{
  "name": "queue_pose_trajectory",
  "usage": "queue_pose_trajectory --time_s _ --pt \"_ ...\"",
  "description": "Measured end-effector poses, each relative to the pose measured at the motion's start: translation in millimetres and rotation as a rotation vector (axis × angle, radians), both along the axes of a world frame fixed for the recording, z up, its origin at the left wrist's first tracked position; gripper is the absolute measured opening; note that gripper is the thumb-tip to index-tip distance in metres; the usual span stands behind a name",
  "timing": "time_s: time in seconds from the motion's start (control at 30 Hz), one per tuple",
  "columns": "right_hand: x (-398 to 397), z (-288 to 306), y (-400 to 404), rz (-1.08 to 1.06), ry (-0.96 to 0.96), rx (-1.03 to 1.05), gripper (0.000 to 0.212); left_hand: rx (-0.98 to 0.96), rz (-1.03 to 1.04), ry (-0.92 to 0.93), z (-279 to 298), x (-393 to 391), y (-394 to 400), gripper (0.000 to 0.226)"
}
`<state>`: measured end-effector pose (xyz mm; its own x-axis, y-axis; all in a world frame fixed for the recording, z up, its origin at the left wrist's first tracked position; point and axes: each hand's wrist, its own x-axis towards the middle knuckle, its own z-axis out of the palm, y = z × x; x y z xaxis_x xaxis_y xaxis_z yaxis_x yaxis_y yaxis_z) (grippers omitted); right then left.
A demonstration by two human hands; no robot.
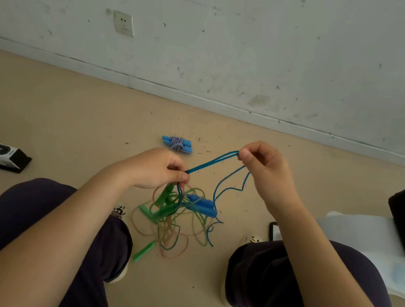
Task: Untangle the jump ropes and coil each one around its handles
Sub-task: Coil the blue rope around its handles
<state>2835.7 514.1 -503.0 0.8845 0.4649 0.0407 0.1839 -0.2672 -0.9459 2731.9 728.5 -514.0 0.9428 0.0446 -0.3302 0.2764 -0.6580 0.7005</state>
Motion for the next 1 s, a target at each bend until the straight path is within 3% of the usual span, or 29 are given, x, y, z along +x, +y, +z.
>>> queue_pose_trajectory --time_s 0.13,0.27,0.37,0.5,0.57,0.7,0.8,0.93,1.0 --pt "-2.7 -0.8 0.7 0.067 0.088 -0.057 0.010 -0.151 0.048 -0.094 5.9 -1.4 -5.7 0.020" --pt "-16.2 0.5 10.5 0.304 0.103 -0.057 0.017 -0.378 0.052 -0.131 7.3 -6.4 -22.0 0.011" --pt "-26.2 -1.7 18.0 0.428 0.116 -0.188 0.015 -0.370 0.058 -0.164 4.5 -5.5 -24.3 0.010" --pt "-20.1 0.5 15.3 0.388 -0.004 -0.389 0.011 -0.270 0.032 -0.107 5.2 -2.5 -17.4 0.004" --pt "-18.2 3.3 13.4 0.345 -0.035 -0.367 0.007 -0.217 -0.018 -0.007 1.8 -1.8 -15.3 0.006" --pt "-12.3 6.4 6.2 0.140 -0.069 -0.128 0.010 -0.092 -0.053 0.105 -0.8 -1.1 -10.0 0.014" --pt "-6.9 6.1 1.7 0.072 -0.048 -0.102 0.013 -0.116 0.046 0.007 3.8 -1.2 -5.8 0.018" --pt "-11.9 2.9 4.1 0.171 0.027 -0.153 0.008 -0.306 0.089 -0.113 4.6 -4.8 -11.9 0.034" --pt "-17.5 2.2 8.3 0.263 0.125 -0.103 0.015 -0.327 0.070 -0.129 3.6 -4.9 -19.4 0.025"
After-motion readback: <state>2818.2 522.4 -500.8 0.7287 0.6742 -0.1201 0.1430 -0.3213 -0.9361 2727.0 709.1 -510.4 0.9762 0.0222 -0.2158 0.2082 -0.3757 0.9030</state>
